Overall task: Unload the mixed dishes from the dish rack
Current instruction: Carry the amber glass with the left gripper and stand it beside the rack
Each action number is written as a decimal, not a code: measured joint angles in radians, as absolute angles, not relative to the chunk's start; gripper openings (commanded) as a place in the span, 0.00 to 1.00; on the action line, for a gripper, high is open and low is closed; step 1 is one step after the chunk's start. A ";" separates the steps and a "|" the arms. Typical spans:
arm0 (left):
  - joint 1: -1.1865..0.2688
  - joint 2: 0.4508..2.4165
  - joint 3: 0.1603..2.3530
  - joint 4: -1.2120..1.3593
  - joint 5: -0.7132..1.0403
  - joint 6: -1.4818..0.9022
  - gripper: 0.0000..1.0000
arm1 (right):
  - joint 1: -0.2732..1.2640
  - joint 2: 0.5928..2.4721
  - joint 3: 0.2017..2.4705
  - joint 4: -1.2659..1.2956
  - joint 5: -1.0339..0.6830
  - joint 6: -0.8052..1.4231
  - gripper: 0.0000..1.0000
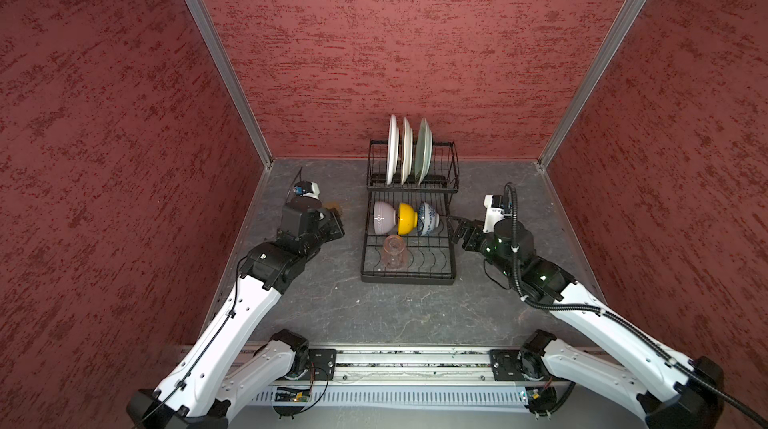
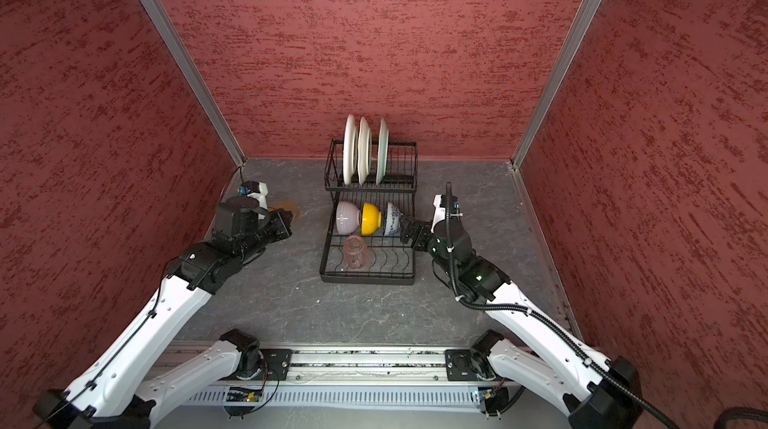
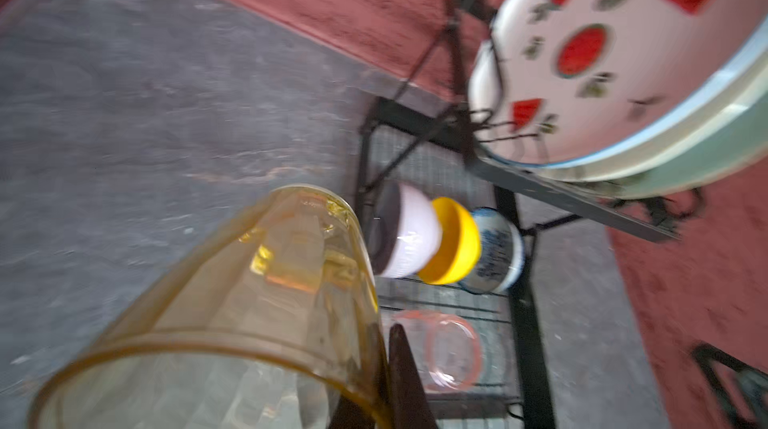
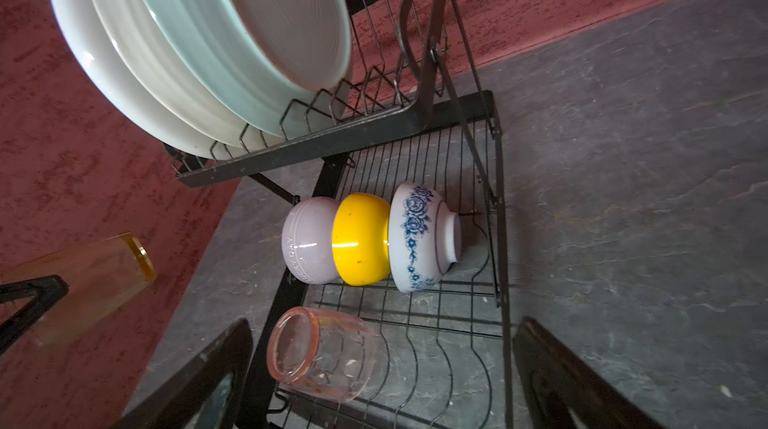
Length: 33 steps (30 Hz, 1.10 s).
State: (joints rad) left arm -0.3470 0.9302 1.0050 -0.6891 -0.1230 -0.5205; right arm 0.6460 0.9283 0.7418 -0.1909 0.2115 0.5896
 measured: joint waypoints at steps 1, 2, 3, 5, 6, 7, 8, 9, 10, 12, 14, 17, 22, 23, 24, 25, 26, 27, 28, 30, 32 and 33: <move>-0.318 0.939 1.002 -0.706 -0.125 -0.517 0.00 | 0.646 0.934 0.743 -0.196 0.219 0.578 0.99; -0.282 0.957 0.999 -0.727 -0.126 -0.515 0.00 | 0.646 0.944 0.744 -0.204 0.229 0.564 0.99; -0.253 0.979 0.996 -0.741 -0.126 -0.514 0.00 | 0.646 0.953 0.744 -0.212 0.236 0.553 0.99; -0.207 1.035 0.991 -0.749 -0.125 -0.505 0.00 | 0.646 0.974 0.745 -0.225 0.242 0.534 0.99; -0.187 1.066 0.989 -0.748 -0.124 -0.499 0.00 | 0.646 0.983 0.745 -0.231 0.242 0.523 0.99; -0.169 1.099 0.989 -0.748 -0.120 -0.493 0.00 | 0.645 0.991 0.746 -0.234 0.240 0.514 0.99; -0.151 1.136 0.991 -0.748 -0.112 -0.486 0.00 | 0.644 0.997 0.746 -0.236 0.239 0.506 0.99; -0.136 1.180 0.999 -0.751 -0.110 -0.478 0.00 | 0.644 1.001 0.746 -0.238 0.236 0.499 0.99; -0.126 1.221 1.010 -0.755 -0.110 -0.472 0.00 | 0.644 1.002 0.745 -0.238 0.233 0.496 0.99; -0.112 1.316 1.047 -0.757 -0.112 -0.454 0.00 | 0.644 0.998 0.745 -0.236 0.223 0.492 0.99; -0.104 1.390 1.083 -0.757 -0.113 -0.438 0.00 | 0.644 0.989 0.745 -0.236 0.206 0.491 0.99; -0.081 1.494 1.146 -0.752 -0.115 -0.415 0.00 | 0.644 0.968 0.734 -0.229 0.185 0.494 0.99; -0.013 1.650 1.239 -0.746 -0.110 -0.379 0.00 | 0.644 0.958 0.722 -0.254 0.186 0.499 0.99; 0.002 1.680 1.258 -0.749 -0.109 -0.372 0.00 | 0.644 0.957 0.722 -0.264 0.187 0.499 0.99; 0.019 1.711 1.279 -0.752 -0.106 -0.364 0.00 | 0.644 0.953 0.722 -0.274 0.188 0.498 0.99; 0.030 1.736 1.296 -0.758 -0.105 -0.360 0.00 | 0.644 0.949 0.722 -0.282 0.188 0.498 0.99; 0.042 1.760 1.316 -0.765 -0.103 -0.353 0.00 | 0.644 0.941 0.719 -0.286 0.188 0.498 0.99; 0.052 1.782 1.335 -0.772 -0.102 -0.348 0.00 | 0.644 0.934 0.716 -0.291 0.188 0.499 0.99; 0.060 1.800 1.353 -0.779 -0.102 -0.343 0.00 | 0.644 0.927 0.713 -0.294 0.188 0.498 0.99; 0.067 1.824 1.383 -0.791 -0.100 -0.334 0.00 | 0.644 0.915 0.707 -0.300 0.187 0.498 0.99; 0.067 1.842 1.411 -0.800 -0.095 -0.324 0.13 | 0.644 0.913 0.707 -0.308 0.187 0.498 0.99; 0.066 1.848 1.422 -0.804 -0.092 -0.317 0.21 | 0.644 0.915 0.707 -0.312 0.187 0.498 0.99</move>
State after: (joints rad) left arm 0.0662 1.8481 1.4220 -0.8043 -0.0917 -0.3168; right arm 0.6441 0.9150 0.7067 -0.3119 0.1875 0.4984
